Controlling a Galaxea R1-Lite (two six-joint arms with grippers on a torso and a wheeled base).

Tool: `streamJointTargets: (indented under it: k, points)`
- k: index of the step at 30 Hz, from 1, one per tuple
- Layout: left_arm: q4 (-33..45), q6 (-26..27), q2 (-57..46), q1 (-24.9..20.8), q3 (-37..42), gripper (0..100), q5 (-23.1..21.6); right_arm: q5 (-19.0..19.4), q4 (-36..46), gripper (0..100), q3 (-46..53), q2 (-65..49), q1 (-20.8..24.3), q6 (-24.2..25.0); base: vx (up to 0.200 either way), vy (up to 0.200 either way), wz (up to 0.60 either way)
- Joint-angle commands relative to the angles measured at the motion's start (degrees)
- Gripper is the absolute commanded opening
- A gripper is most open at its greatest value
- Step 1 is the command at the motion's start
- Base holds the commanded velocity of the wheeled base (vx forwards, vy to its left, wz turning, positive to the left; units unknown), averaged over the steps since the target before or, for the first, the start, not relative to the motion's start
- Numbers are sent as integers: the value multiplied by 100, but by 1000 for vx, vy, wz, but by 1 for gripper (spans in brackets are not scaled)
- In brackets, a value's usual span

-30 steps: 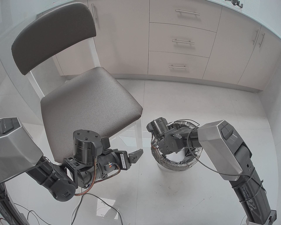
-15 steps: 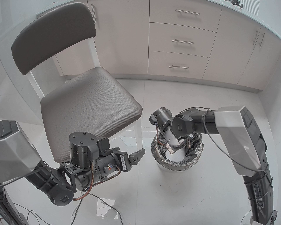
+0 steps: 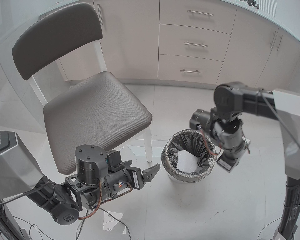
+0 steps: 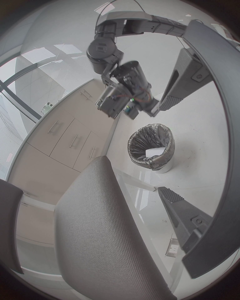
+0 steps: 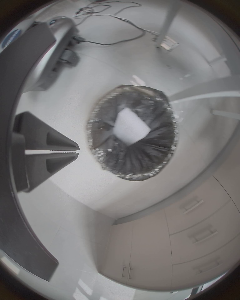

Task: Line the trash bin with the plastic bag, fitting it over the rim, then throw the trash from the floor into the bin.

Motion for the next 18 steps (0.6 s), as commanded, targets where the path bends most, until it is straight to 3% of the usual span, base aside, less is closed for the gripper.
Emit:
streamJointTargets:
  k: [1, 5, 10, 12, 13, 15, 18]
  points:
    - [-18, 139, -205, -164, 161, 100, 13, 835, 646, 0, 1, -1822, -482, 368, 0, 0, 0]
    - [-18, 535, -592, -164, 398, 100, 127, 1679, 610, 0, 1, -3219, -1528, 95, 0, 0, 0]
    - [-9, 614, -1445, -137, 943, 100, 320, 2303, 584, 0, 1, -4775, -2644, -476, 0, 0, 0]
    - [-9, 614, -1445, -137, 943, 100, 320, 2303, 584, 0, 1, -4775, -2644, -476, 0, 0, 0]
    - [141, 816, -2394, -146, 1347, 100, 338, 2338, 531, 0, 1, -5803, -2749, -713, 0, 0, 0]
    - [457, 1044, -3062, -164, 1567, 100, 382, 2355, 426, 0, 1, -6463, -2723, -757, 0, 0, 0]
    - [1521, 1273, -4239, -164, 1673, 100, 690, 2355, 197, 0, 1, -7438, -2714, -845, 0, 0, 0]
